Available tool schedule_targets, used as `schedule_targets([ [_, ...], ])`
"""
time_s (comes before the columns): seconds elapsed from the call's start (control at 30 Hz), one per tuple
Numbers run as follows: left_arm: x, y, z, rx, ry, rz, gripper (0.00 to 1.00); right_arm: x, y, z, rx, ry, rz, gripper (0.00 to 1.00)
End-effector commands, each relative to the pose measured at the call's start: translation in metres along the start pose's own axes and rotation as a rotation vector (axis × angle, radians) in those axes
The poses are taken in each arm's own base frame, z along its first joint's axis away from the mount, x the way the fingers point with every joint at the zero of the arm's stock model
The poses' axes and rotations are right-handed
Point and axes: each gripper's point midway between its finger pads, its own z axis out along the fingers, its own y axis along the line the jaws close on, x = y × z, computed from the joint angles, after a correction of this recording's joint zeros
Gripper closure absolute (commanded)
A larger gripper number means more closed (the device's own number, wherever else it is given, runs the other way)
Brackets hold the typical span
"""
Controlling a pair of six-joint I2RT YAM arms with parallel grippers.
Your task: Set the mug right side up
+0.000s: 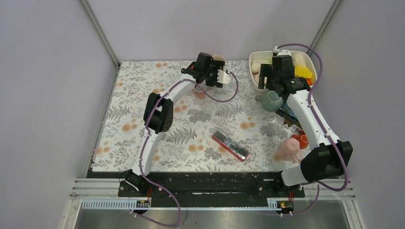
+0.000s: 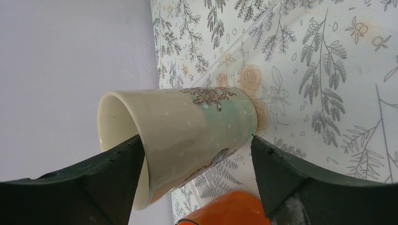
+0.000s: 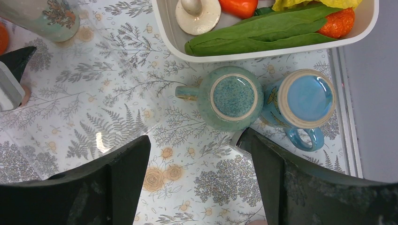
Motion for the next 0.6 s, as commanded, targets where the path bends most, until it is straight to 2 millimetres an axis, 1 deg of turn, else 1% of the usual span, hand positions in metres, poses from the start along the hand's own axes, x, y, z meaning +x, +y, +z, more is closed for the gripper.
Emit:
schedule_targets([
  [0.0, -0.045, 0.054, -0.037, -0.135, -0.098, 0.046, 0.13, -0.007, -0.005, -0.005, 0.010, -0.029, 0.000, 0.13],
  [0.07, -0.058, 0.059, -0.044, -0.148, -0.126, 0.037, 0.11, -0.006, -0.003, -0.004, 0.005, -0.023, 0.003, 0.13],
  [0.17, -0.084, 0.066, -0.053, -0.175, -0.192, 0.008, 0.07, -0.005, -0.002, -0.003, -0.001, -0.019, 0.004, 0.13],
  [0.23, -0.103, 0.073, -0.060, -0.202, -0.240, -0.005, 0.04, -0.003, -0.004, -0.003, 0.010, -0.018, 0.001, 0.13],
  [0.3, -0.116, 0.079, -0.063, -0.222, -0.268, -0.026, 0.01, -0.004, -0.009, -0.005, 0.025, -0.022, 0.006, 0.13],
  [0.37, -0.124, 0.085, -0.064, -0.250, -0.281, -0.035, 0.01, -0.005, -0.016, -0.007, 0.038, -0.025, 0.027, 0.13],
  [0.47, -0.132, 0.084, -0.064, -0.255, -0.283, -0.031, 0.01, -0.006, -0.028, -0.010, 0.059, -0.031, 0.050, 0.13],
  [0.5, -0.134, 0.082, -0.063, -0.250, -0.284, -0.032, 0.03, -0.005, -0.033, -0.011, 0.066, -0.032, 0.055, 0.13],
  [0.53, -0.136, 0.079, -0.062, -0.243, -0.286, -0.036, 0.09, -0.004, -0.036, -0.012, 0.072, -0.031, 0.055, 0.13],
  [0.57, -0.137, 0.072, -0.059, -0.225, -0.289, -0.036, 0.25, -0.004, -0.039, -0.013, 0.076, -0.033, 0.055, 0.13],
])
